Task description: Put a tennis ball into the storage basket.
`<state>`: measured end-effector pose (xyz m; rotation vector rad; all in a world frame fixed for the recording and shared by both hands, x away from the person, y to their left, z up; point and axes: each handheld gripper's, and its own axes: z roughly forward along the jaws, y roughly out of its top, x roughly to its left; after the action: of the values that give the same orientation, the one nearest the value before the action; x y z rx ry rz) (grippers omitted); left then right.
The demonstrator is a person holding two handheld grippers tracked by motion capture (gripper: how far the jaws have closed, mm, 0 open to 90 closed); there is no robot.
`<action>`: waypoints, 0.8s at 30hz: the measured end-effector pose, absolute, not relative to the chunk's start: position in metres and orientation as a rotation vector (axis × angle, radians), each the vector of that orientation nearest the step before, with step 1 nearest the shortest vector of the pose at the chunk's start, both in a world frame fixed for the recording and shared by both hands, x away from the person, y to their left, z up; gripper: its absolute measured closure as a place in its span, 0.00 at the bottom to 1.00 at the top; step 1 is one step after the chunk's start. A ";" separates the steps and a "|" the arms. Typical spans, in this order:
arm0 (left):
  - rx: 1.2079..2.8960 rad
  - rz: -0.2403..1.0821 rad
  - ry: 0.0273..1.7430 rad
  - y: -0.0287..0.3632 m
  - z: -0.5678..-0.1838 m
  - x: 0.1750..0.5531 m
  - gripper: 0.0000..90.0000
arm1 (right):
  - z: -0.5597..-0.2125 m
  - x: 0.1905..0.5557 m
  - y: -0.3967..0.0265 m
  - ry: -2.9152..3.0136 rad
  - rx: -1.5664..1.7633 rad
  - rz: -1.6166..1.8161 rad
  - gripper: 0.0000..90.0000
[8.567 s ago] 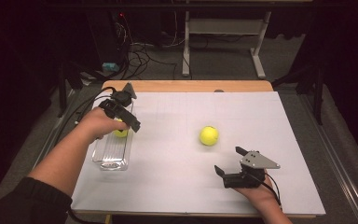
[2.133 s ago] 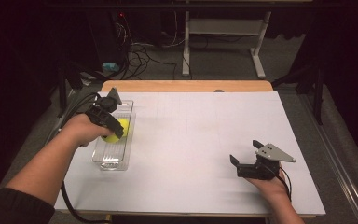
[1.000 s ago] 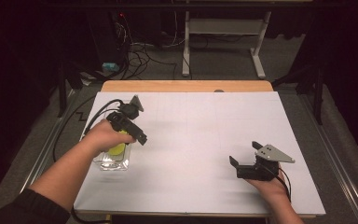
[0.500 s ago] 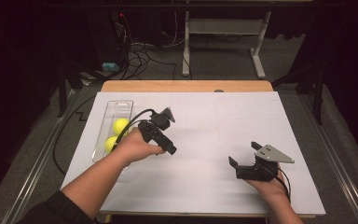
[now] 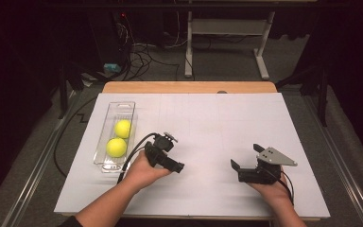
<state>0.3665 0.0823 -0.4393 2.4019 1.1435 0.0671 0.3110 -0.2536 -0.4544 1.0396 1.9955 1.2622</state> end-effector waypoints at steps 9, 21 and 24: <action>2.162 0.162 1.098 0.106 -0.456 0.348 0.02 | -0.456 0.311 -0.253 2.001 1.039 1.267 0.00; 1.793 0.346 0.840 0.130 -0.450 0.319 0.00 | -0.458 0.304 -0.253 1.979 1.055 1.296 0.00; 1.758 0.374 0.823 0.136 -0.448 0.315 0.00 | -0.456 0.296 -0.257 1.953 1.056 1.314 0.00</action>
<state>0.3155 0.1355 -0.4478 1.7582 0.8227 0.3736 0.2961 -0.2567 -0.4564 1.0562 1.9532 1.3140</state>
